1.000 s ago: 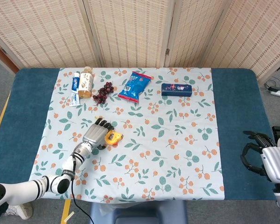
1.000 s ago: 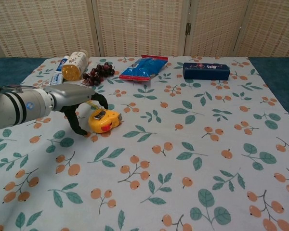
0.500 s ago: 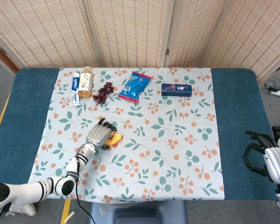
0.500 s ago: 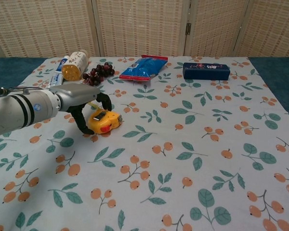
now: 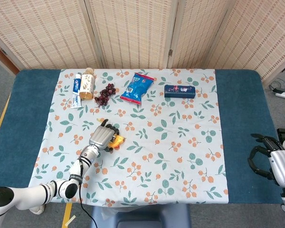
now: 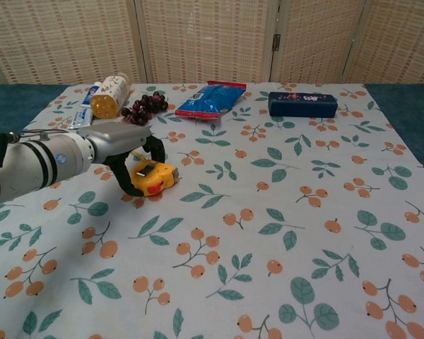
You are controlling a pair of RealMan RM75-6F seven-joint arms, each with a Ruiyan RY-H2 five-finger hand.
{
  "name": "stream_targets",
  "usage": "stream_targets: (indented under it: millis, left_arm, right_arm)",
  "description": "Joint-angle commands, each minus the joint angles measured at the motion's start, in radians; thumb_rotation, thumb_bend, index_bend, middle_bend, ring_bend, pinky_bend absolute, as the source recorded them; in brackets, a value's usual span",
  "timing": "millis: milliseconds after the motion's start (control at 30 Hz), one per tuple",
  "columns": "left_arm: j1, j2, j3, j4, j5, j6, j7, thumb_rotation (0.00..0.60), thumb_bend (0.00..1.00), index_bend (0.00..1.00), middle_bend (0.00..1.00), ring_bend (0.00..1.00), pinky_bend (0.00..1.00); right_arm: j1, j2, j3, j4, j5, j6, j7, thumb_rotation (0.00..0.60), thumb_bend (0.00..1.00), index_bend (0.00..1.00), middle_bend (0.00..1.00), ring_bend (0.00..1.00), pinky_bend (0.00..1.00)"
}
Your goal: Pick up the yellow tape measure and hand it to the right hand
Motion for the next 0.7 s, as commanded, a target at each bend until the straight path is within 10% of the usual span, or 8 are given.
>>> stream_targets:
  millis: [33, 367, 700]
  left_arm:
    - [0.007, -0.006, -0.002, 0.007, 0.014, 0.003, -0.022, 0.600, 0.26, 0.46, 0.40, 0.28, 0.00]
    - [0.028, 0.004, -0.023, 0.022, 0.052, -0.007, -0.126, 0.600, 0.40, 0.56, 0.51, 0.39, 0.04]
    - [0.063, 0.121, -0.079, -0.189, 0.118, 0.070, -0.218, 0.600, 0.44, 0.57, 0.51, 0.41, 0.05]
  right_arm:
    - [0.000, 0.000, 0.000, -0.001, -0.001, 0.000, -0.001, 0.600, 0.43, 0.33, 0.23, 0.26, 0.16]
    - [0.023, 0.007, 0.005, -0.038, -0.030, -0.015, -0.015, 0.600, 0.43, 0.33, 0.24, 0.26, 0.16]
    - [0.189, -0.003, 0.080, -0.200, -0.008, -0.202, -0.143, 0.600, 0.43, 0.39, 0.18, 0.16, 0.15]
